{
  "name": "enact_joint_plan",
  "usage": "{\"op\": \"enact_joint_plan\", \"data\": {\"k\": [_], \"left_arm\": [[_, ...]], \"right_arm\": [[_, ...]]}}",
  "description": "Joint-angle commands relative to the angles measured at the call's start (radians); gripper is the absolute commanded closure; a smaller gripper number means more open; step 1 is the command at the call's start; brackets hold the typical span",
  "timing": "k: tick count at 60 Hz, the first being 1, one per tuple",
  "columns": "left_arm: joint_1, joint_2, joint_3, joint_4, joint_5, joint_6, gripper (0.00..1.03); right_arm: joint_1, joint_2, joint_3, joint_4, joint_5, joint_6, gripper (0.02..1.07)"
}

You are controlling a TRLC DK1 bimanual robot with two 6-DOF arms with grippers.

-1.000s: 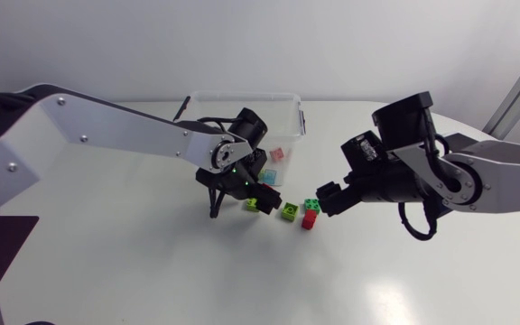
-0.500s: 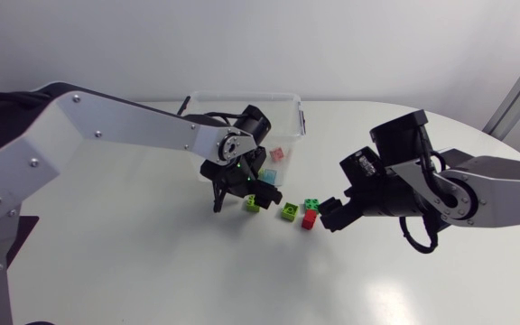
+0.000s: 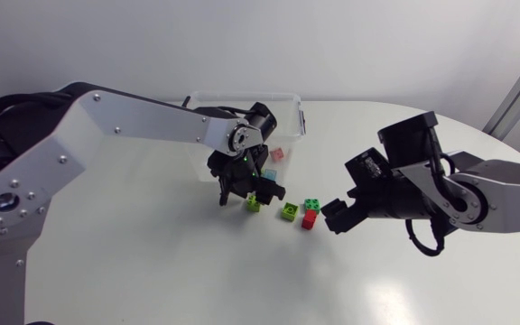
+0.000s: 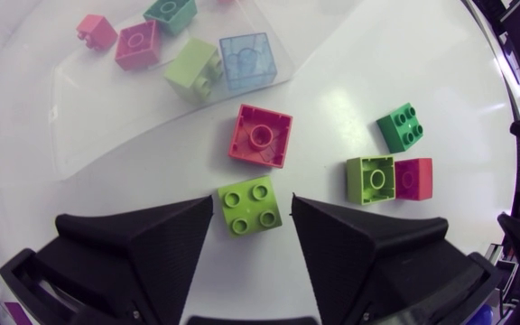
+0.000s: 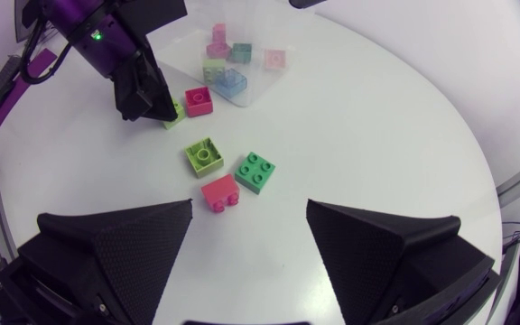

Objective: Place the duplo bricks in the container

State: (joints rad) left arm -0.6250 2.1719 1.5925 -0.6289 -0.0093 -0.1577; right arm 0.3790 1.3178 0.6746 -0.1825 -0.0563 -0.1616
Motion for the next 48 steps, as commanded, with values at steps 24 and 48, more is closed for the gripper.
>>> {"op": "enact_joint_plan", "data": {"k": [24, 48], "left_arm": [[0.001, 0.057, 0.020, -0.023, -0.004, -0.040, 0.88], [-0.013, -0.170, -0.121, 0.001, -0.001, -0.023, 0.89]], "right_arm": [[0.026, 0.138, -0.033, 0.034, -0.070, -0.070, 0.14], [0.032, 0.325, 0.079, 0.078, -0.086, -0.164, 0.12]]}}
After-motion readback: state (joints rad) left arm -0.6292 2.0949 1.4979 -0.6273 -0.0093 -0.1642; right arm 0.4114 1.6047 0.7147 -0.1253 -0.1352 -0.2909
